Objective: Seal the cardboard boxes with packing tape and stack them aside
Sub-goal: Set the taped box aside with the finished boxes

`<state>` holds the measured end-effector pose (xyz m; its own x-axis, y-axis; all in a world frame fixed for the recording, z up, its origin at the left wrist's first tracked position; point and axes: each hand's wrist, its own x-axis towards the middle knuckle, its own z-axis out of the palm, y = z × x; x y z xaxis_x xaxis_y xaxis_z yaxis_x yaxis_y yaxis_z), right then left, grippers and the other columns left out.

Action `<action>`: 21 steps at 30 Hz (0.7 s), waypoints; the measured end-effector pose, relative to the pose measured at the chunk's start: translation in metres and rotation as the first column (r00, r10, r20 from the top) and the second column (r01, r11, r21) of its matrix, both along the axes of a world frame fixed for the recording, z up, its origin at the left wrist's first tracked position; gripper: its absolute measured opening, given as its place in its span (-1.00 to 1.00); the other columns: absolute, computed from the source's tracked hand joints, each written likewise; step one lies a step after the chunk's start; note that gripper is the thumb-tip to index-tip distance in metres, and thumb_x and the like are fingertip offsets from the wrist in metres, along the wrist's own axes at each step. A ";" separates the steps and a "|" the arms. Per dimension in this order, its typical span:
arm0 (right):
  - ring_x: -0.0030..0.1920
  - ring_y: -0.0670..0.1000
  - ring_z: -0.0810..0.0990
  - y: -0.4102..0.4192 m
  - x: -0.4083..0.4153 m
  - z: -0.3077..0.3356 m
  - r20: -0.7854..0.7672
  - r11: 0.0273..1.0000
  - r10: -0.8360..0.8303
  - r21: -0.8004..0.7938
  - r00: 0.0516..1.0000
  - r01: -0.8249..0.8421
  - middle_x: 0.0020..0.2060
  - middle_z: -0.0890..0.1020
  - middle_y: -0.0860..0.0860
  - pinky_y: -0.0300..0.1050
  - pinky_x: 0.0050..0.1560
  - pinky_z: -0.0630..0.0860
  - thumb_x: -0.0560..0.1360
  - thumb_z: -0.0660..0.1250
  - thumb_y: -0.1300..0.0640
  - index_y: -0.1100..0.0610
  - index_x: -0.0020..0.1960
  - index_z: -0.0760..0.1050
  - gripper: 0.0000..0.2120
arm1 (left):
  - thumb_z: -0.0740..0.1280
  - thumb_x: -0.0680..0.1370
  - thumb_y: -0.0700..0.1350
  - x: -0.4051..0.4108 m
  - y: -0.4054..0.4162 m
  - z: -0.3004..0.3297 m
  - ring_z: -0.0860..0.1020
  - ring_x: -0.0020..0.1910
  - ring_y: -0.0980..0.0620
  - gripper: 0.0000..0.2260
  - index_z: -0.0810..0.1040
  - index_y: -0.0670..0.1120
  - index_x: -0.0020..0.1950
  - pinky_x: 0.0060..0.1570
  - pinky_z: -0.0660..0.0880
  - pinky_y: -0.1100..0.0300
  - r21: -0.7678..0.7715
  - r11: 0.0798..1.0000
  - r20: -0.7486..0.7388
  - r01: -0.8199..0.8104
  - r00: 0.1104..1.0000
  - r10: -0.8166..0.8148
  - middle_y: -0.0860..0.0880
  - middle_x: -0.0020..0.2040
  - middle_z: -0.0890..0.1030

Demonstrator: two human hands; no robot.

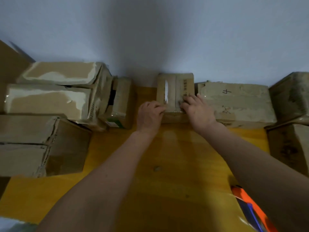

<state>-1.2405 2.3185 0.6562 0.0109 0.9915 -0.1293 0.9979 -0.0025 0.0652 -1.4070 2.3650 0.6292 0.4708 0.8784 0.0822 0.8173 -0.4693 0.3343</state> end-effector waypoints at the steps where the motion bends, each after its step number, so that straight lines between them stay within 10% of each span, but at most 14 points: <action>1: 0.49 0.12 0.17 0.001 -0.008 0.001 0.009 1.000 -0.017 0.005 1.000 0.017 0.46 0.28 0.11 0.03 0.52 -0.03 0.52 0.30 0.16 0.10 0.41 0.33 -0.52 | 0.31 0.58 -0.13 -0.009 0.001 0.001 0.40 0.28 -0.02 -0.70 0.53 -0.01 0.31 0.36 0.28 0.08 -0.007 1.000 0.012 0.029 1.000 -0.029 -0.01 0.27 0.51; 6: 0.36 0.17 0.40 0.013 -0.080 0.002 -0.340 0.989 0.009 0.144 0.940 0.042 0.36 0.44 0.15 0.02 0.38 0.30 0.53 0.28 0.24 0.21 0.35 0.41 -0.61 | 0.26 0.57 -0.21 -0.074 0.013 0.013 0.15 0.51 -0.07 -0.50 0.27 -0.05 0.51 0.51 0.10 -0.01 0.008 0.957 0.078 -0.290 0.954 0.289 -0.08 0.52 0.22; 12: 0.44 0.09 0.29 0.049 -0.172 -0.007 -0.751 0.929 -0.370 -0.320 0.548 0.187 0.47 0.29 0.07 -0.02 0.40 0.27 0.63 0.14 0.07 0.09 0.54 0.09 -0.48 | 0.21 0.58 -0.30 -0.131 0.032 0.022 0.01 0.56 -0.01 -0.41 0.10 -0.07 0.57 0.51 0.00 0.07 -0.287 0.853 0.149 -0.435 0.860 0.488 -0.02 0.58 0.06; 17: 0.51 0.06 0.14 0.053 -0.199 -0.018 -0.810 0.878 -0.479 -0.437 0.338 0.197 0.52 0.16 0.04 -0.17 0.44 0.10 0.65 0.09 0.18 0.06 0.56 0.03 -0.49 | 0.23 0.60 -0.20 -0.129 0.033 0.026 -0.04 0.57 -0.10 -0.37 -0.01 -0.07 0.59 0.51 -0.04 0.02 -0.453 0.772 -0.022 -0.446 0.871 0.491 -0.10 0.60 -0.04; 21: 0.47 0.06 0.22 0.041 -0.194 -0.019 -0.804 0.841 -0.533 -0.469 0.262 0.270 0.50 0.20 0.04 -0.29 0.29 0.19 0.65 0.08 0.20 0.05 0.55 0.08 -0.51 | 0.18 0.61 -0.14 -0.131 0.033 0.029 0.23 0.43 -0.22 -0.53 0.22 -0.05 0.52 0.41 0.20 -0.08 -0.471 0.761 -0.086 -0.446 0.882 0.463 -0.18 0.48 0.28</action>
